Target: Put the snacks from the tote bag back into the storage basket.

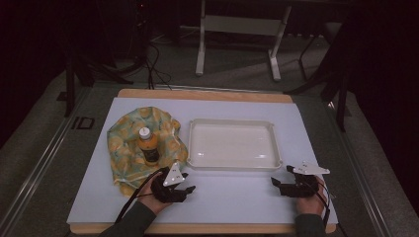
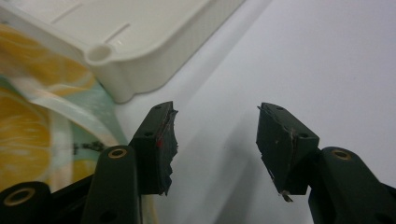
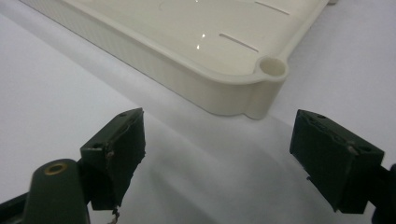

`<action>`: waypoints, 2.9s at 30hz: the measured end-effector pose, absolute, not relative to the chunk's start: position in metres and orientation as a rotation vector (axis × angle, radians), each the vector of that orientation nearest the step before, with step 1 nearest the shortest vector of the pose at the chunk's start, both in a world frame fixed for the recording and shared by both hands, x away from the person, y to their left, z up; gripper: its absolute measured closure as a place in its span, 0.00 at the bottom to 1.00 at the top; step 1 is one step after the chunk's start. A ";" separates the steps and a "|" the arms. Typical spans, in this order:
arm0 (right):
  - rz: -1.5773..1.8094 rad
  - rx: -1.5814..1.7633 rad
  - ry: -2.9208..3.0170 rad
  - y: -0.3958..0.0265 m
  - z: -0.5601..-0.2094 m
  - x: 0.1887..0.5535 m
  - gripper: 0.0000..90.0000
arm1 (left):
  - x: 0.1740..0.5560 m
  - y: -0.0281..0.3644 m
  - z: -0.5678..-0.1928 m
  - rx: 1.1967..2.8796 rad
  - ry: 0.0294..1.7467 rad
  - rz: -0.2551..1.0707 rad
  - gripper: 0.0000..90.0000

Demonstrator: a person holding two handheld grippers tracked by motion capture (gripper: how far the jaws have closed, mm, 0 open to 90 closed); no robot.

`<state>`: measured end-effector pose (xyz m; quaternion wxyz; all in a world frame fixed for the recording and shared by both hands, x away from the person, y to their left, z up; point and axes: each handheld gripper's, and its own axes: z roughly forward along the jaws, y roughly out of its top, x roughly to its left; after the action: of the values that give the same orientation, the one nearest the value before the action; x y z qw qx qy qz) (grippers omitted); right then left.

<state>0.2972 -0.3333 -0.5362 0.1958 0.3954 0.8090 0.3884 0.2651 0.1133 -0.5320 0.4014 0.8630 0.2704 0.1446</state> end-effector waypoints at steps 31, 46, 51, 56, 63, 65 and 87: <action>1.067 1.087 2.269 -0.331 -0.536 0.296 0.20 | 0.262 0.126 -0.513 2.235 0.694 0.304 0.56; 1.067 1.084 2.270 -0.331 -0.537 0.296 0.20 | 0.259 0.135 -0.498 2.253 0.664 0.336 0.56; 1.067 1.083 2.273 -0.331 -0.537 0.296 0.20 | 0.258 0.139 -0.492 2.255 0.659 0.347 0.56; 1.069 1.083 2.272 -0.331 -0.536 0.296 0.20 | 0.258 0.142 -0.489 2.255 0.654 0.352 0.56; 1.071 1.083 2.272 -0.331 -0.536 0.296 0.20 | 0.258 0.145 -0.486 2.262 0.652 0.358 0.56; 1.071 1.083 2.273 -0.331 -0.537 0.296 0.20 | 0.258 0.146 -0.485 2.264 0.647 0.355 0.57; 1.076 1.086 2.274 -0.332 -0.536 0.296 0.20 | 0.259 0.162 -0.477 2.289 0.654 0.366 0.56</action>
<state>0.2961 -0.3316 -0.5364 0.1991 0.3884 0.8132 0.3849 0.2587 0.1622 -0.4772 0.3584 0.8871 0.2537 0.1420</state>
